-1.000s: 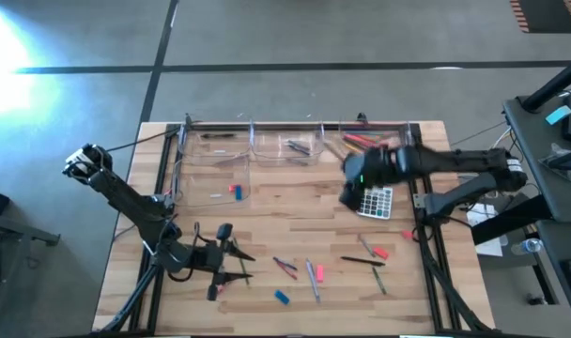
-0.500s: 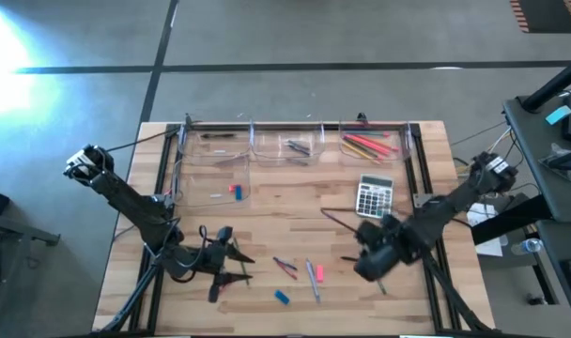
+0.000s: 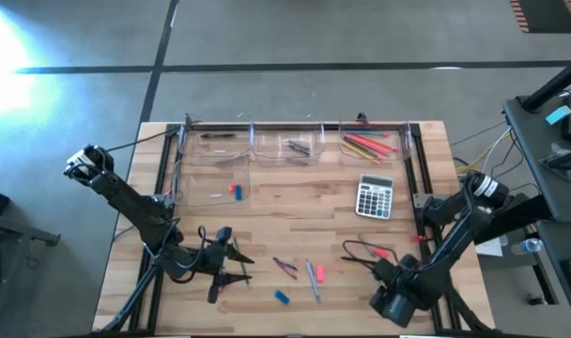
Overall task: Sort crayons/erasers/pens/pencils in bins
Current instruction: Put the green crayon into the top center transparent bin
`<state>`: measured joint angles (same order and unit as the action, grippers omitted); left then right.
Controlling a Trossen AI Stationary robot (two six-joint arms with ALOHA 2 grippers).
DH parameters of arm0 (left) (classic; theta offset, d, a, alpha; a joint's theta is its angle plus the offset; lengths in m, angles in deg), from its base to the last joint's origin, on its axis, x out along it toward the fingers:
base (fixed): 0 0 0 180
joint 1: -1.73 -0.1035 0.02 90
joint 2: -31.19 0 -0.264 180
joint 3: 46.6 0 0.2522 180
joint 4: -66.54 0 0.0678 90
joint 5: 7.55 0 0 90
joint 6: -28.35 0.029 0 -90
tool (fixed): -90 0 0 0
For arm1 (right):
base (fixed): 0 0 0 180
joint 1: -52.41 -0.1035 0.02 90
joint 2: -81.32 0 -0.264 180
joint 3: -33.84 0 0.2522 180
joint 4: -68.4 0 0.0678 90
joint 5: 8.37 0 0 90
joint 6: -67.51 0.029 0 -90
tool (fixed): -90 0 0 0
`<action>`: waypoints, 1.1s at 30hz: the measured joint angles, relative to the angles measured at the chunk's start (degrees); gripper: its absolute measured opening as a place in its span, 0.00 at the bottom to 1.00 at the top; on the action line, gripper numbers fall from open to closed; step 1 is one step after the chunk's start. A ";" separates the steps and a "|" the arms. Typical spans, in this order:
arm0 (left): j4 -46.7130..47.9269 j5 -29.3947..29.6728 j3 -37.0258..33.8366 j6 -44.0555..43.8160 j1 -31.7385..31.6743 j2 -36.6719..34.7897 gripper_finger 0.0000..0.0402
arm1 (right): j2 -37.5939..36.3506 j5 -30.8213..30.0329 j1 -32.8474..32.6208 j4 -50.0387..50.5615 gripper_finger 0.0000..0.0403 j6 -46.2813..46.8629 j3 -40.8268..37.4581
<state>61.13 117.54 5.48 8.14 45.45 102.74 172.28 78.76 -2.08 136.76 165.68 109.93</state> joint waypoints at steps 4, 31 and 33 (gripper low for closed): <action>0.01 0.07 0.00 0.00 -0.04 -0.02 0.41 | 3.73 0.13 0.55 -0.11 0.46 -0.43 0.00; 0.08 0.17 0.00 -0.20 -0.04 -0.02 0.41 | 6.49 1.48 0.76 -11.00 0.17 0.92 -4.76; 0.08 0.17 0.00 -0.20 -0.07 -0.02 0.41 | 6.32 1.50 0.76 -10.81 0.12 -0.03 -4.17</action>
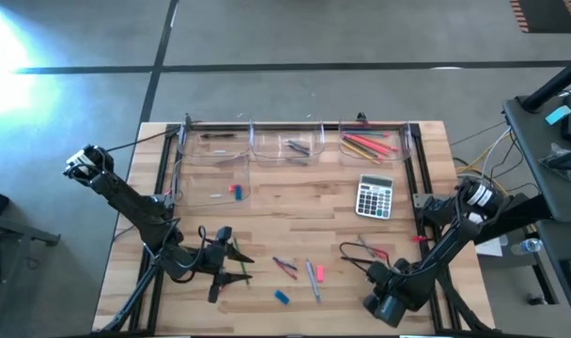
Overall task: Sort crayons/erasers/pens/pencils in bins
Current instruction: Put the green crayon into the top center transparent bin
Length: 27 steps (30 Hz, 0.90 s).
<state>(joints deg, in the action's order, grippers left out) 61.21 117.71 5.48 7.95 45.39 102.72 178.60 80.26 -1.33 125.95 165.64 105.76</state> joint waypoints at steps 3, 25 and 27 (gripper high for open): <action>-0.03 0.00 0.00 0.00 -0.04 0.00 0.41 | -0.55 -0.12 0.00 0.68 0.06 -0.25 0.86; -1.53 0.74 0.00 1.56 -0.17 0.02 0.41 | -1.41 -18.60 9.51 3.21 0.03 -19.23 7.48; -1.69 0.87 0.00 1.78 -0.17 0.02 0.41 | -1.43 -20.57 13.80 3.17 0.03 -26.23 8.47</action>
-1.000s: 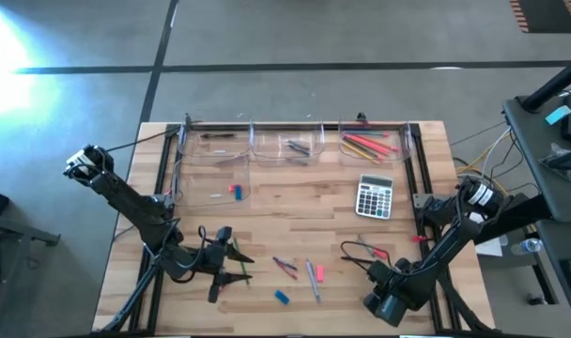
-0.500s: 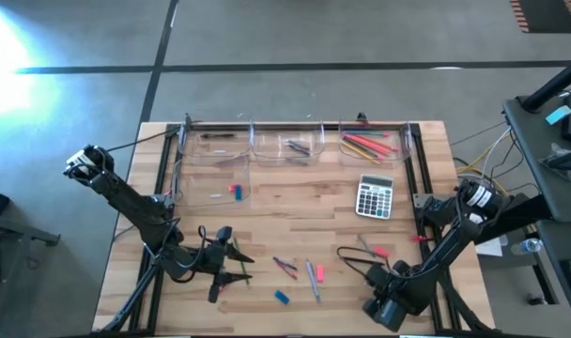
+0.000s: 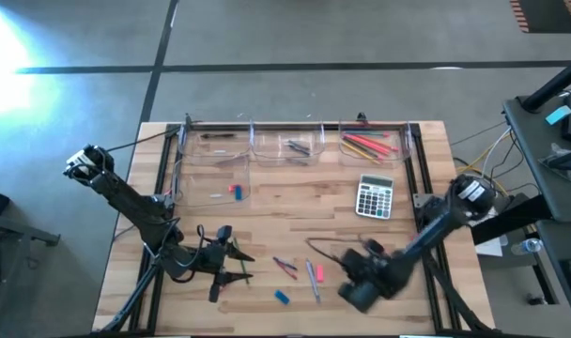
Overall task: Sort crayons/erasers/pens/pencils in bins
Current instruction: Put the green crayon into the top center transparent bin
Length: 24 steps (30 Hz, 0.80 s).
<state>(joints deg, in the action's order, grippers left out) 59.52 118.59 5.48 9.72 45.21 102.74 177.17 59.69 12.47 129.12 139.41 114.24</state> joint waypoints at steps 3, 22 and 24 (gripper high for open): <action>0.00 0.00 0.00 0.04 0.00 0.00 0.41 | 0.00 -0.63 7.77 0.06 0.03 -10.36 1.64; 0.35 -1.14 -0.22 2.85 0.02 0.00 0.41 | -0.15 17.05 63.16 -12.82 0.03 -54.65 18.15; 0.35 -1.14 -0.22 4.73 0.02 0.00 0.41 | -0.15 19.18 66.93 -14.51 0.03 -53.90 17.41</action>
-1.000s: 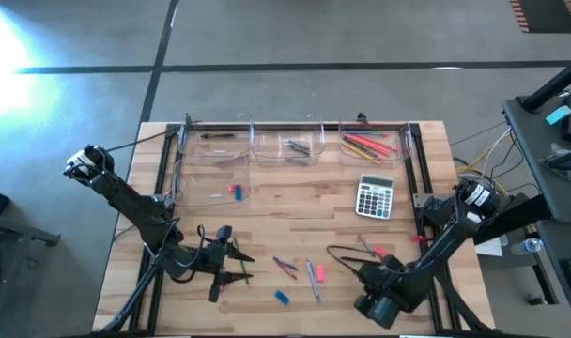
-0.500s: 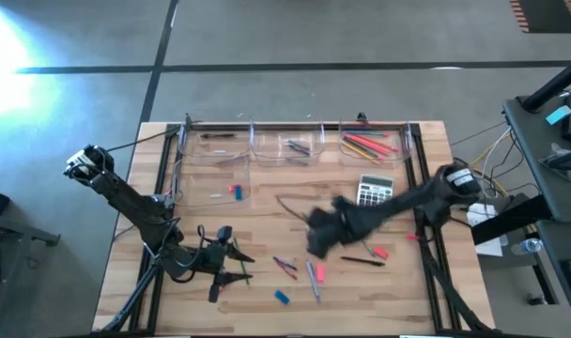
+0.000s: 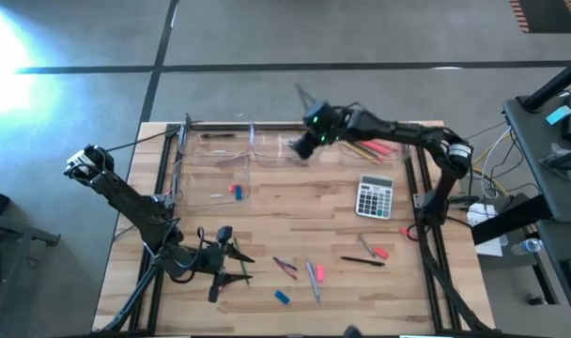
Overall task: Sort crayons/erasers/pens/pencils in bins
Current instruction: Put the green crayon into the top center transparent bin, then put the blue crayon into the top center transparent bin
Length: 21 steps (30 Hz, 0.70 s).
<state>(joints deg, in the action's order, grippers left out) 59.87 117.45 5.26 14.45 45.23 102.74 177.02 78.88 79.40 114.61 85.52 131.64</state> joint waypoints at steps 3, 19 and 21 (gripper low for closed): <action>-0.04 -0.02 0.00 2.23 -0.05 -0.03 0.41 | 0.50 2.69 3.37 -0.78 0.03 -1.02 -0.76; 0.13 -0.04 1.84 11.65 -2.69 -0.46 0.41 | 7.19 5.74 4.17 -1.46 0.23 -7.60 -0.91; 0.11 -0.04 1.84 11.36 -2.69 -0.46 0.41 | 7.47 5.76 4.17 -1.47 0.29 -7.45 -0.91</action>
<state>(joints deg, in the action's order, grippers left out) 59.98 117.41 7.10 25.81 42.55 102.28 184.49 84.64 83.57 113.14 78.06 130.74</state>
